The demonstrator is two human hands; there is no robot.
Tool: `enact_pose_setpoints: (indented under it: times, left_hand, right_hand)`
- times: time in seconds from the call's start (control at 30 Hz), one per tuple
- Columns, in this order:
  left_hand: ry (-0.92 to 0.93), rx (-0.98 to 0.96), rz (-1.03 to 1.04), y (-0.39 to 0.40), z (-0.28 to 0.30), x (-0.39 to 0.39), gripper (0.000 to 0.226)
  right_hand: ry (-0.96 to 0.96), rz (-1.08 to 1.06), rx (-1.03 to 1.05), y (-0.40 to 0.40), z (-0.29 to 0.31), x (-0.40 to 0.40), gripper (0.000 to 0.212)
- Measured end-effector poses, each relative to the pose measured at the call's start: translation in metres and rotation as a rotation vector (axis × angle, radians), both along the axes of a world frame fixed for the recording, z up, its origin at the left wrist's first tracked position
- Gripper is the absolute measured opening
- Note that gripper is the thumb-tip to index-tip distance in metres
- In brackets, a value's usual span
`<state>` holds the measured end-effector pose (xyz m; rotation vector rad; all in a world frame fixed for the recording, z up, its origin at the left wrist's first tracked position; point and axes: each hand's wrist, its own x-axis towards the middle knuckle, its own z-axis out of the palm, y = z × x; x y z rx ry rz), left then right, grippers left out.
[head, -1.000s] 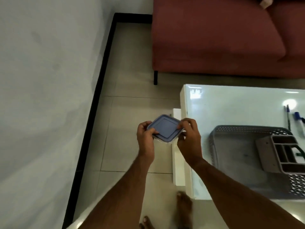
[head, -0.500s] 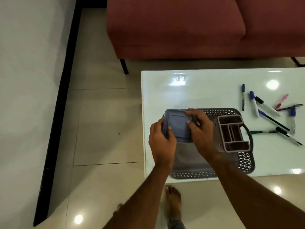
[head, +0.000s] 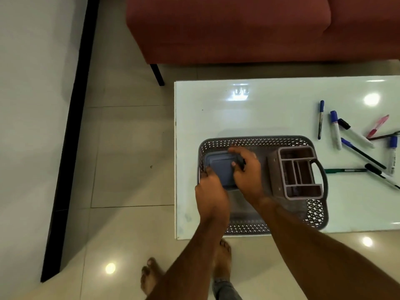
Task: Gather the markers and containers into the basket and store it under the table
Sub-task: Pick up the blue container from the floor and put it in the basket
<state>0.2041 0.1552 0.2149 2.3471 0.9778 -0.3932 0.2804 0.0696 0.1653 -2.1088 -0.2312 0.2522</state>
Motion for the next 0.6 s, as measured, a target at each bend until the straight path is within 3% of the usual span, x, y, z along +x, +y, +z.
enact_pose_setpoints:
  times: [0.27, 0.6]
  left_hand:
    - [-0.09, 0.032, -0.024, -0.001, -0.01, 0.005, 0.055]
    - [-0.065, 0.095, -0.219, 0.001, -0.021, -0.001, 0.083]
  right_hand:
    - [0.009, -0.031, -0.05, 0.01, -0.001, 0.011, 0.039]
    - [-0.041, -0.12, -0.097, 0.014, -0.003, 0.013, 0.034]
